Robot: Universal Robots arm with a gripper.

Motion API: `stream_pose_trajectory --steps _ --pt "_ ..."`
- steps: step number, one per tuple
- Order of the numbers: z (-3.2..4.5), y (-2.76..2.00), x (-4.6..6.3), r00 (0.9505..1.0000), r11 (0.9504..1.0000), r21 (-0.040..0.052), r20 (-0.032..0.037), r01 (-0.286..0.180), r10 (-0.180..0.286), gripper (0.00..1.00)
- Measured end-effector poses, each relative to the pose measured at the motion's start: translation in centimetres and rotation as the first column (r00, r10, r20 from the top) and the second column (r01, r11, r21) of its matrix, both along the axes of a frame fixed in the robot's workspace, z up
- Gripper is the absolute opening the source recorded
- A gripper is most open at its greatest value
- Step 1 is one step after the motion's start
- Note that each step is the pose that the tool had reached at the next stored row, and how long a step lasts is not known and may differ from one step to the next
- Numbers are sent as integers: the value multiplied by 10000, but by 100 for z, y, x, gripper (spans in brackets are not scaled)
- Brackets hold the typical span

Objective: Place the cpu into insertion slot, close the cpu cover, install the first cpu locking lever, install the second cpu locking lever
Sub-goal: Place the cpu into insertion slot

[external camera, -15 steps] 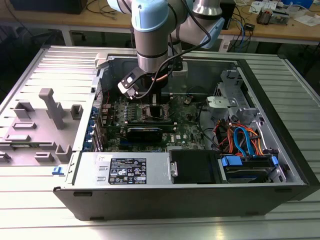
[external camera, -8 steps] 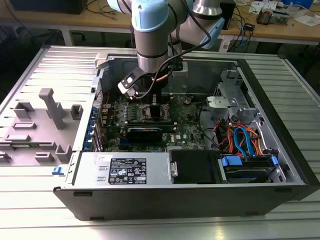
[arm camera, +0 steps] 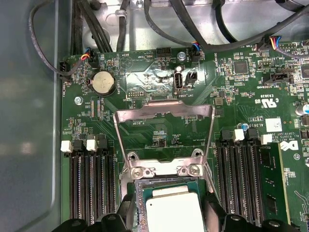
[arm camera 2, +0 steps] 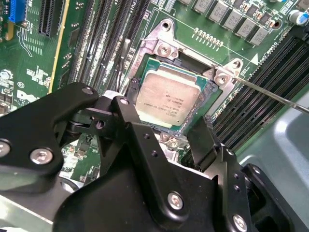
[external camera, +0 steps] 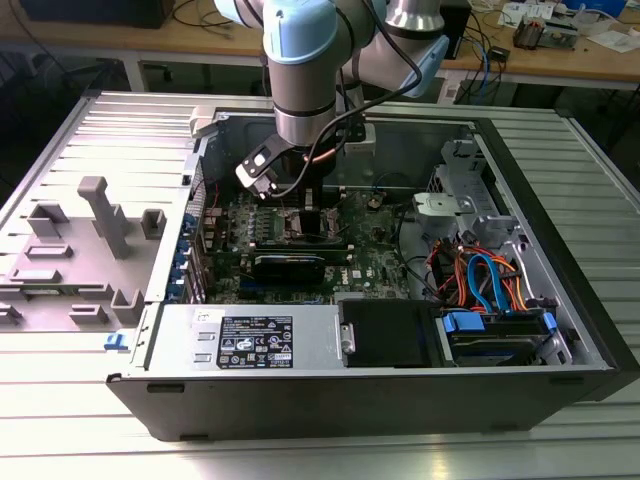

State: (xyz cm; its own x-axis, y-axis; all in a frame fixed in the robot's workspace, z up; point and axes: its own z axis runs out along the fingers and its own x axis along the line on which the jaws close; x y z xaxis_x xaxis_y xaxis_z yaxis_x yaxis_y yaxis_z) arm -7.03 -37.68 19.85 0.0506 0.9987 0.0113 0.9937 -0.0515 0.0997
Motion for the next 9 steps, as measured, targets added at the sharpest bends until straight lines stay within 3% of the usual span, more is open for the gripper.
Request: stream_pose_trajectory --steps 2,7,9 --pt "0 0 0 10000 10000 1 1 2 -2 59" --pt "10 1 5 10000 10000 1 -42 68 -68 59" --pt "33 1 8 9999 10000 4 -103 94 -94 59"
